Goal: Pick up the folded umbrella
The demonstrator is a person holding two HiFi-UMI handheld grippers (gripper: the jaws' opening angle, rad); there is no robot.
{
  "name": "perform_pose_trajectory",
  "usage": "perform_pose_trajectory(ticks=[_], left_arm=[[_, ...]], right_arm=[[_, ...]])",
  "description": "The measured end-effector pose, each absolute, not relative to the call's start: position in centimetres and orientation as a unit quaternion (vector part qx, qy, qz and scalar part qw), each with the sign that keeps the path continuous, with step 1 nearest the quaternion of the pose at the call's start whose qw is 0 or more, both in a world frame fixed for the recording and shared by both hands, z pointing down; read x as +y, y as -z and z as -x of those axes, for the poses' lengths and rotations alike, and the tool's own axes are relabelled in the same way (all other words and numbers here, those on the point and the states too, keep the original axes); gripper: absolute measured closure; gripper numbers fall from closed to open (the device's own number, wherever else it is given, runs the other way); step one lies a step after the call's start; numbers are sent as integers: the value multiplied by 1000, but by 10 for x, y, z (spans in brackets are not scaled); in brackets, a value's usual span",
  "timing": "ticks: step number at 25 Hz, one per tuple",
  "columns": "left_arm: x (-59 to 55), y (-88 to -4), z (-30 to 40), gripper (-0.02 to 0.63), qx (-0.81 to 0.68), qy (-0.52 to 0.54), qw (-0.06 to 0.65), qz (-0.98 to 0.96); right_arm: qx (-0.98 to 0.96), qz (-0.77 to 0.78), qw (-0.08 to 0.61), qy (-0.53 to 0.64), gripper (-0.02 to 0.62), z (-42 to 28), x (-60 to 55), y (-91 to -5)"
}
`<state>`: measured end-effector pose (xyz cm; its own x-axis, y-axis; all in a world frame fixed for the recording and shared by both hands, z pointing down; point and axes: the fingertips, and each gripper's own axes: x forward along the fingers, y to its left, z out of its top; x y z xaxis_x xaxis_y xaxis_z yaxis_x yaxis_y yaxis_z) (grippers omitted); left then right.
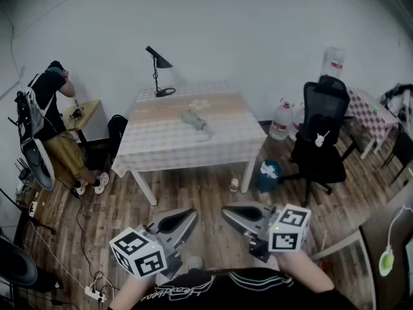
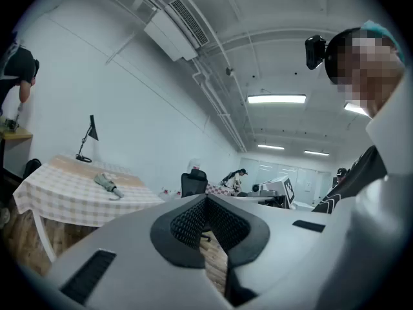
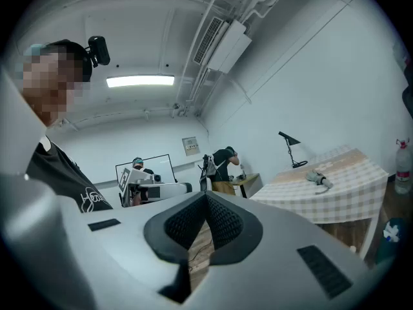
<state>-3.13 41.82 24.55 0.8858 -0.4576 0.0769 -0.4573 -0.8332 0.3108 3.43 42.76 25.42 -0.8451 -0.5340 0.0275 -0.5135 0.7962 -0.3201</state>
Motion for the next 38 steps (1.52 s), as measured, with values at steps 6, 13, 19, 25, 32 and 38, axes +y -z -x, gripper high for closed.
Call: perform_pose_trajectory(ticks=[6, 13, 19, 25, 32, 38], left_arm=[[423, -245, 26, 609, -238, -4, 160, -958], [425, -253, 21, 609, -245, -13, 166, -955], [414, -265, 23, 609, -257, -24, 179, -949], [388, -275, 9, 609, -247, -41, 185, -950], [352, -292, -6, 609, -241, -49, 204, -948], [303, -296, -17, 609, -220, -59, 205, -952]], right_arm=[[944, 279, 44, 172, 584, -41, 429, -254], [932, 289, 61, 210, 584, -58, 424, -261], [928, 292, 59, 225, 584, -63, 412, -274], [921, 302, 62, 238, 584, -78, 388, -285], [915, 314, 60, 248, 584, -92, 360, -300], [911, 322, 54, 251, 584, -93, 314, -304]])
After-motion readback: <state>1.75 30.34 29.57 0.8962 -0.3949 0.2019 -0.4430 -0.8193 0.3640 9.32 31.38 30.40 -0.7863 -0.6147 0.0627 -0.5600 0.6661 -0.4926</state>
